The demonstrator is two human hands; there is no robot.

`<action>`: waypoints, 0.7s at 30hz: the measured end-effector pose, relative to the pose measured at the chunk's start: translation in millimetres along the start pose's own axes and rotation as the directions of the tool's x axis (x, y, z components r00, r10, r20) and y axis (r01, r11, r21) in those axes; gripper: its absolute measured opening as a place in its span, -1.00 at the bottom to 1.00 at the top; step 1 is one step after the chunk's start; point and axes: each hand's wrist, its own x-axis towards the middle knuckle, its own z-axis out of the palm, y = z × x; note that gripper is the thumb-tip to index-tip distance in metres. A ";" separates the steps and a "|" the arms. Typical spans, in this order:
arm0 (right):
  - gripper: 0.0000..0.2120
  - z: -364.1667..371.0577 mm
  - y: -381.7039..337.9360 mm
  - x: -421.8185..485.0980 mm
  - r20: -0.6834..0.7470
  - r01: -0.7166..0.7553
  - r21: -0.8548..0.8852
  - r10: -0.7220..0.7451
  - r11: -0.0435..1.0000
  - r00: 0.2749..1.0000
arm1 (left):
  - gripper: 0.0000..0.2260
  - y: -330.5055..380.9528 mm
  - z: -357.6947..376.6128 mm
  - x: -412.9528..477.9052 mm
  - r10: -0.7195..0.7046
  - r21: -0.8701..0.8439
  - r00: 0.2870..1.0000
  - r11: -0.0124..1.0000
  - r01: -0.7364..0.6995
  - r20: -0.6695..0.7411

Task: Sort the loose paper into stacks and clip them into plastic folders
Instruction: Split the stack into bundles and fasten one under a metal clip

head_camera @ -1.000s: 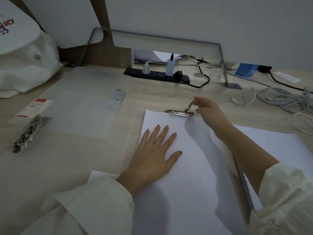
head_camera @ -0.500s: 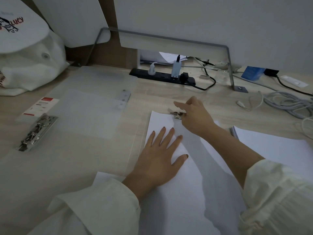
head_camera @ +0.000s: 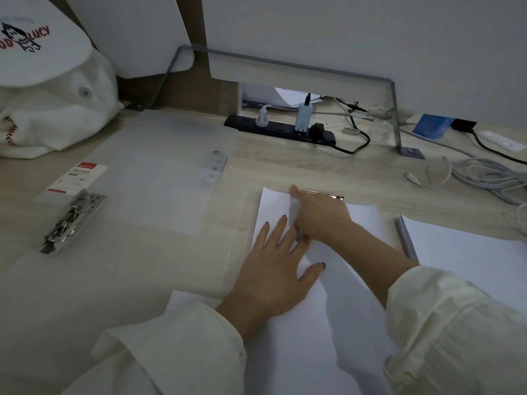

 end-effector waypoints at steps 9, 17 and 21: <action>-0.30 12.8 7.4 -0.3 -0.107 0.055 0.193 -0.035 0.980 0.994 | -0.26 -1.7 2.5 -1.8 0.025 -0.005 0.998 1.000 -0.026 -0.059; -0.61 -4.4 50.7 -30.3 -0.117 0.042 0.586 0.033 0.809 0.993 | -0.33 -7.8 -1.4 -1.1 0.010 -0.069 1.000 0.998 -0.010 0.002; -0.72 -17.4 101.2 -77.4 -0.106 -0.039 0.623 0.134 0.781 0.985 | -0.50 2.5 -10.1 -10.6 0.065 0.080 0.980 0.995 -0.051 -0.190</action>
